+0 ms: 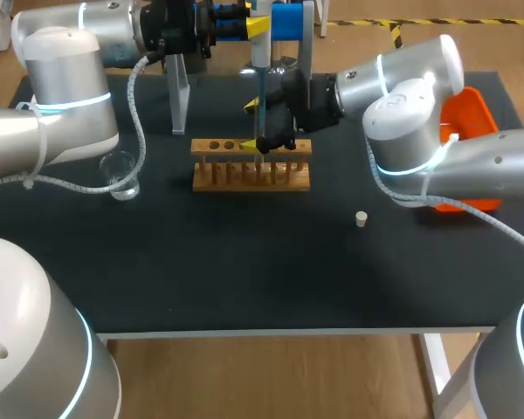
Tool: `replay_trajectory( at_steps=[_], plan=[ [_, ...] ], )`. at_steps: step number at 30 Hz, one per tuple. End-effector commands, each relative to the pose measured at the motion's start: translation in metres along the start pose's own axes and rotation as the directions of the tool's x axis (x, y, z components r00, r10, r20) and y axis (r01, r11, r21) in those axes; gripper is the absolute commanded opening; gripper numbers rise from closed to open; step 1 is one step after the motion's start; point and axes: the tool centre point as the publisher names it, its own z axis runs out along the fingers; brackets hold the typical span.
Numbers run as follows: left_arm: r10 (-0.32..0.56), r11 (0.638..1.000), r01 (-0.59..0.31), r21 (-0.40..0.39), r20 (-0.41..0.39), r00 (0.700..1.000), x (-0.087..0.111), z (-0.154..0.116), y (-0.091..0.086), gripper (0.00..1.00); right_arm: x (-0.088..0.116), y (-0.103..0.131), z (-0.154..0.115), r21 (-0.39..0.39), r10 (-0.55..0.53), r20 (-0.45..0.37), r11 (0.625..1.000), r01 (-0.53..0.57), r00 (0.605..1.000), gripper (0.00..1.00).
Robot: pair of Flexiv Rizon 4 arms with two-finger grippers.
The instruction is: Invert the test tube, pick up the pipette, mount the tip to pipette, aspirate from beaker and dispense into the tube, eject the tip, return the pipette, and cap with the stopper.
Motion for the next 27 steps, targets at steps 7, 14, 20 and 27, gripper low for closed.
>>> replay_trajectory(
  at_steps=[7,14,20,27],
  plan=[
    [0.003,1.000,-0.003,-0.004,-0.001,1.000,0.000,0.000,-0.003,0.00,0.000,0.000,0.000,0.002,0.000,0.000,1.000,0.000,1.000,1.00],
    [0.015,1.000,-0.015,-0.013,0.003,1.000,0.003,0.001,-0.008,0.00,0.000,0.000,0.000,0.002,0.000,0.000,1.000,0.000,1.000,1.00],
    [0.023,1.000,-0.023,-0.018,0.004,1.000,0.005,0.002,-0.012,0.00,0.000,0.000,0.000,0.002,0.000,0.000,1.000,0.000,1.000,1.00],
    [0.032,0.999,-0.032,-0.026,0.005,0.999,0.005,0.004,-0.017,0.00,0.000,0.000,0.000,0.002,0.000,0.000,1.000,0.000,1.000,1.00]
  ],
)
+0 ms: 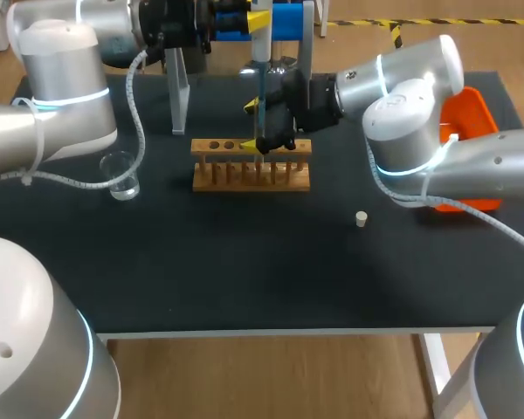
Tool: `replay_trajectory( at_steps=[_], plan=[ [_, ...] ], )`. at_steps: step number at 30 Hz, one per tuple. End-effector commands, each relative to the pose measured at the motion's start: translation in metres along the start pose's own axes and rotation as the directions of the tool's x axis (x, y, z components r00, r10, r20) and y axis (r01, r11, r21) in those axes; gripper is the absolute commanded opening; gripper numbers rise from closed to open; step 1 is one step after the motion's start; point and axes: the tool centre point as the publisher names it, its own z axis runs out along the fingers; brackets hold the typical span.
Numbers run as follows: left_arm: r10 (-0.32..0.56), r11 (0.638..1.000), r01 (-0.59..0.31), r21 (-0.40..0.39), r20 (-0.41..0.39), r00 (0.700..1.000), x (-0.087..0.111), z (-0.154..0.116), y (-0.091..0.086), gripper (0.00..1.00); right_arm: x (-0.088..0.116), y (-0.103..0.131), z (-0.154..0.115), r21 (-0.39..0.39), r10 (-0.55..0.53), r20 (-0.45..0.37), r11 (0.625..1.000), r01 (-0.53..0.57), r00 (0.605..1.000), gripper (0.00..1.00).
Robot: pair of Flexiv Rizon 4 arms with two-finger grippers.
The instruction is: Invert the test tube, pick up the pipette, mount the tip to pipette, aspirate from beaker and dispense into the tube, eject the tip, return the pipette, and cap with the stopper.
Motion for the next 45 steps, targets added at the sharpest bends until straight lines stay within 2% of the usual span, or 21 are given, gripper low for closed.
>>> replay_trajectory(
  at_steps=[1,17,45],
  plan=[
    [0.003,1.000,-0.003,-0.010,0.002,1.000,0.001,0.002,-0.005,0.00,0.000,0.000,-0.001,0.002,0.000,0.000,1.000,0.000,1.000,1.00],
    [0.027,0.999,-0.027,-0.042,0.001,1.000,-0.001,0.003,-0.025,0.00,0.000,0.000,-0.001,0.002,0.000,0.000,1.000,0.000,1.000,1.00],
    [0.073,0.995,-0.073,-0.071,0.009,0.997,0.011,0.014,-0.049,0.00,0.000,0.000,-0.001,0.002,0.000,0.000,1.000,0.000,1.000,1.00]
  ],
)
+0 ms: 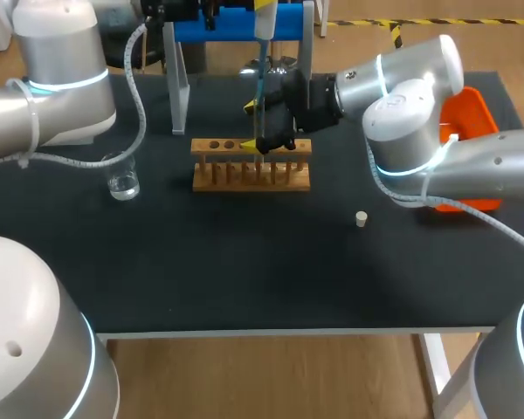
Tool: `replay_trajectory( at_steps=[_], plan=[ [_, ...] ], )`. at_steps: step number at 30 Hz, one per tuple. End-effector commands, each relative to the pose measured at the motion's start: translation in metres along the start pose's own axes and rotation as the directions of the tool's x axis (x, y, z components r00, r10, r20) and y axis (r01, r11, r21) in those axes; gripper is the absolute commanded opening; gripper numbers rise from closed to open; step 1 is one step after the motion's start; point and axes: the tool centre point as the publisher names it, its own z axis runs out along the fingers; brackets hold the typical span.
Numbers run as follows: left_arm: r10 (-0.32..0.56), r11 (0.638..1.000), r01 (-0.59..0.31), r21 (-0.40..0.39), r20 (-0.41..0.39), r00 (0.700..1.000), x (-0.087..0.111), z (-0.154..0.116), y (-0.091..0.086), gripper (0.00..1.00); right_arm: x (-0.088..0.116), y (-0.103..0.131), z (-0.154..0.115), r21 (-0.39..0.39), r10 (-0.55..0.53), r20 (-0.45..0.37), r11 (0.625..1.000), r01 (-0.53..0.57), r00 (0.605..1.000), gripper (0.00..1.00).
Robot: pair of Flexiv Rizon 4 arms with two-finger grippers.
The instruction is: Invert the test tube, pick up the pipette, mount the tip to pipette, aspirate from beaker and dispense into the tube, eject the tip, return the pipette, and cap with the stopper.
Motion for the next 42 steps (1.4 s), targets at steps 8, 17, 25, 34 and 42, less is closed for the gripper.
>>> replay_trajectory(
  at_steps=[8,17,25,34,42],
  plan=[
    [0.013,1.000,-0.013,-0.023,0.007,1.000,0.008,0.002,-0.014,0.00,0.000,0.000,-0.001,0.001,0.000,-0.001,1.000,0.000,1.000,1.00],
    [0.029,0.997,-0.022,-0.068,0.096,0.995,0.024,-0.033,-0.022,0.00,0.000,0.000,-0.001,0.001,0.000,-0.001,1.000,0.000,1.000,1.00],
    [-0.021,0.991,0.045,-0.124,0.190,0.981,0.057,-0.080,0.003,0.00,0.000,0.000,-0.001,0.001,0.000,-0.001,1.000,0.000,1.000,1.00],
    [-0.054,0.996,0.066,-0.053,0.203,0.978,0.093,-0.080,0.040,0.00,0.000,0.000,-0.001,0.001,0.000,-0.001,1.000,0.000,1.000,1.00],
    [-0.068,0.998,0.068,0.009,0.121,0.990,0.102,-0.054,0.074,0.00,0.000,0.000,-0.001,0.001,0.000,-0.001,1.000,0.000,1.000,1.00]
  ],
)
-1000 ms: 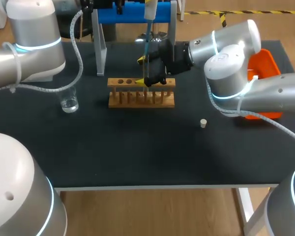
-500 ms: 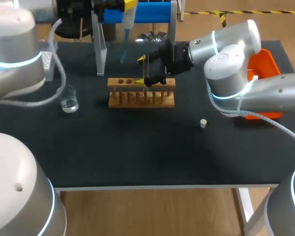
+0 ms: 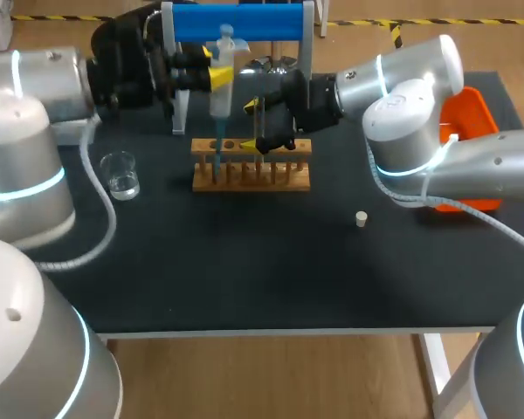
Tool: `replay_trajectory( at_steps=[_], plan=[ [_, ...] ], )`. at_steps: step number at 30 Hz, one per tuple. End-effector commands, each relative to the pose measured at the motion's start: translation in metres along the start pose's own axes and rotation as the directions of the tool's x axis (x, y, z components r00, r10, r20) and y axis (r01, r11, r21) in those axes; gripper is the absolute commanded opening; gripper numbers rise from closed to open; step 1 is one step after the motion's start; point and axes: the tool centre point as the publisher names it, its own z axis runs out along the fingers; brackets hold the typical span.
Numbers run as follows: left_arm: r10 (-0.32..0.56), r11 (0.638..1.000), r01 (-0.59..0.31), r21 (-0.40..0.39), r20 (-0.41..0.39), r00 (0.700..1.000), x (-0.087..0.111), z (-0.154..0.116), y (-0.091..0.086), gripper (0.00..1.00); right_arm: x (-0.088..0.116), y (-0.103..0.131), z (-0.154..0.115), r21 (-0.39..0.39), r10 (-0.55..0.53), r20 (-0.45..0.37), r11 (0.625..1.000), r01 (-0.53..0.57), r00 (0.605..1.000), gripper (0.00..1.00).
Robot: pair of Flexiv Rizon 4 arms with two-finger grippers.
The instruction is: Invert the test tube, pick up the pipette, mount the tip to pipette, aspirate from beaker and dispense into the tube, eject the tip, return the pipette, and cap with the stopper.
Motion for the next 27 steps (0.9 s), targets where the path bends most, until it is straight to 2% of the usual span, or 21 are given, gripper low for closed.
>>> replay_trajectory(
  at_steps=[1,10,27],
  plan=[
    [0.002,0.999,0.000,0.052,-0.031,1.000,-0.004,0.019,0.019,0.00,0.000,0.000,-0.001,0.001,0.000,-0.001,1.000,0.000,1.000,1.00],
    [0.021,0.996,-0.015,0.086,-0.074,0.997,0.000,0.035,0.037,0.00,0.000,0.000,-0.001,0.001,0.000,-0.001,1.000,0.000,1.000,1.00],
    [0.008,0.997,0.001,0.082,-0.116,0.993,0.001,0.036,0.042,0.00,0.000,0.000,-0.001,0.001,0.000,-0.001,1.000,0.000,1.000,1.00]
  ],
)
